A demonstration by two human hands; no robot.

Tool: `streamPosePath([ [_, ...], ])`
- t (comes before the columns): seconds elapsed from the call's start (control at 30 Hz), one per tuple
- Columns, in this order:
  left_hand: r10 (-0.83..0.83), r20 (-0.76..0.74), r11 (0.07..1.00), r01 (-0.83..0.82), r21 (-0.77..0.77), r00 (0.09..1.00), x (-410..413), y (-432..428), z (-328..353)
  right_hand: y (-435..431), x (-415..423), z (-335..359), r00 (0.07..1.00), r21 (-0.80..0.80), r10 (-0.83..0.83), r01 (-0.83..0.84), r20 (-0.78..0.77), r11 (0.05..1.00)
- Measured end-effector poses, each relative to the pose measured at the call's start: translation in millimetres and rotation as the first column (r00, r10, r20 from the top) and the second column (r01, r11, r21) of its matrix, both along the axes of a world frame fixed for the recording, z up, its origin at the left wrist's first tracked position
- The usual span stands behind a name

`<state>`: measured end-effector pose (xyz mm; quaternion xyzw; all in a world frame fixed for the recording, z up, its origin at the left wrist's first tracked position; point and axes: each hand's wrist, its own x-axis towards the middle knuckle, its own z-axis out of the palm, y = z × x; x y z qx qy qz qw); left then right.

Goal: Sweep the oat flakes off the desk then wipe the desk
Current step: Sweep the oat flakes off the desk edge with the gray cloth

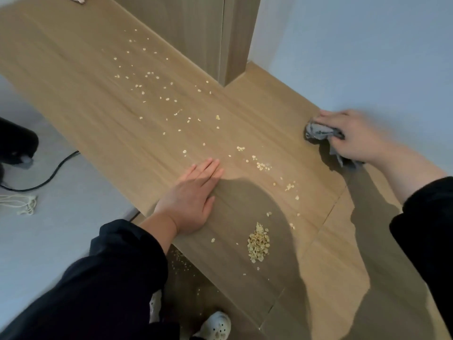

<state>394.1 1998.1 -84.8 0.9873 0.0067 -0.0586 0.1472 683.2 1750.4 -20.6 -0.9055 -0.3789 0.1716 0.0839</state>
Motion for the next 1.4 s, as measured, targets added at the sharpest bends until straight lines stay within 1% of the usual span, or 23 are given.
streamPosePath([
  [0.03, 0.003, -0.006, 1.0, -0.003, -0.013, 1.0, 0.3, 0.1, -0.1, -13.0, -0.8, -8.8, 0.998, -0.106, -0.018, 0.024, 0.056, 0.994],
  [0.07, 0.004, -0.013, 1.0, -0.004, -0.019, 1.0, 0.4, -0.2, 0.1, -22.2, -3.9, -18.4, 0.993, -0.168, -0.045, 0.062, 0.107, 0.984],
  [0.1, 0.005, -0.016, 1.0, -0.005, -0.019, 1.0, 0.5, -0.6, 0.2, -26.3, -11.3, -27.1, 0.987, -0.164, -0.081, 0.103, 0.136, 0.981],
  [0.13, 0.007, -0.014, 1.0, -0.007, -0.017, 1.0, 0.4, -0.5, -0.1, -24.8, -22.5, -35.6, 0.981, -0.114, -0.128, 0.145, 0.144, 0.983],
  [0.2, 0.007, -0.01, 1.0, -0.007, -0.014, 1.0, 0.9, -0.5, 0.6, -12.6, -55.8, -44.8, 0.979, -0.017, -0.149, 0.153, 0.136, 0.988],
  [0.33, -0.001, -0.013, 1.0, 0.002, 0.028, 1.0, 0.8, 0.1, -1.3, 5.3, -139.9, -46.8, 0.997, 0.022, 0.003, -0.005, 0.075, 1.0],
  [0.43, -0.02, 0.009, 0.998, 0.019, 0.065, 1.0, -0.5, 1.4, -4.2, 1.4, -144.7, -47.5, 0.997, 0.031, 0.025, -0.028, 0.078, 0.999],
  [0.5, -0.024, 0.007, 0.997, 0.023, 0.071, 1.0, -0.7, 2.6, -5.6, -10.8, -118.4, -51.0, 0.991, 0.038, -0.052, 0.047, 0.122, 0.998],
  [0.6, -0.022, 0.004, 0.997, 0.021, 0.068, 1.0, 0.0, 2.3, -5.3, -37.5, -61.1, -52.6, 0.952, 0.022, -0.248, 0.248, 0.178, 0.969],
  [0.67, -0.016, -0.001, 0.998, 0.017, 0.068, 1.0, 0.7, 1.7, -4.3, -45.5, -43.9, -53.4, 0.921, -0.011, -0.348, 0.355, 0.172, 0.935],
  [0.7, -0.012, -0.008, 0.997, 0.012, 0.071, 1.0, 1.0, 1.6, -4.0, -42.7, -47.7, -54.2, 0.917, -0.005, -0.367, 0.372, 0.158, 0.928],
  [0.77, -0.003, -0.018, 0.997, 0.004, 0.075, 1.0, 1.1, 0.5, -3.6, -30.3, -80.1, -51.6, 0.937, 0.039, -0.327, 0.325, 0.121, 0.945],
  [0.87, 0.003, -0.027, 0.997, -0.001, 0.08, 1.0, 1.5, -0.7, -2.7, -24.4, -146.9, -49.8, 0.984, 0.036, -0.163, 0.161, 0.078, 0.986],
  [0.9, 0.006, -0.025, 0.997, -0.004, 0.078, 1.0, 1.5, -0.1, -2.6, -28.7, -158.9, -48.5, 0.99, 0.033, -0.125, 0.123, 0.071, 0.992],
  [0.97, 0.004, -0.018, 0.998, -0.002, 0.071, 1.0, 1.3, 0.0, -2.6, -42.2, -149.8, -42.0, 0.988, 0.033, -0.117, 0.114, 0.096, 0.993],
  [1.03, 0.006, -0.013, 0.997, -0.005, 0.071, 1.0, 1.7, -0.6, -2.2, -59.0, -114.3, -43.9, 0.963, -0.003, -0.194, 0.198, 0.189, 0.98],
  [1.07, 0.006, -0.012, 0.997, -0.005, 0.074, 1.0, 2.0, -0.9, -1.9, -67.9, -93.2, -44.1, 0.939, -0.031, -0.264, 0.277, 0.218, 0.96],
  [1.13, 0.003, -0.02, 0.996, -0.002, 0.088, 1.0, 2.0, -1.5, -2.0, -77.2, -66.0, -45.5, 0.881, -0.023, -0.421, 0.435, 0.215, 0.9],
  [1.2, 0.007, -0.024, 0.995, -0.005, 0.097, 1.0, 2.2, -2.1, -1.6, -68.3, -71.2, -48.9, 0.841, 0.048, -0.515, 0.515, 0.166, 0.856],
  [1.23, 0.009, -0.027, 0.995, -0.006, 0.102, 1.0, 2.2, -2.3, -0.9, -60.5, -84.0, -51.6, 0.85, 0.075, -0.506, 0.501, 0.148, 0.862],
  [1.27, 0.01, -0.03, 0.994, -0.006, 0.108, 0.999, 2.5, -2.0, -0.5, -53.3, -102.4, -52.9, 0.881, 0.08, -0.452, 0.445, 0.141, 0.892],
  [1.33, 0.013, -0.031, 0.993, -0.009, 0.118, 0.999, 1.8, -2.7, 1.3, -50.6, -143.7, -52.6, 0.968, 0.04, -0.224, 0.221, 0.117, 0.975],
  [1.4, 0.016, -0.02, 0.993, -0.014, 0.115, 1.0, 1.6, -3.5, 3.1, -70.0, -163.1, -51.9, 0.996, 0.003, 0.026, -0.026, 0.086, 1.0],
])
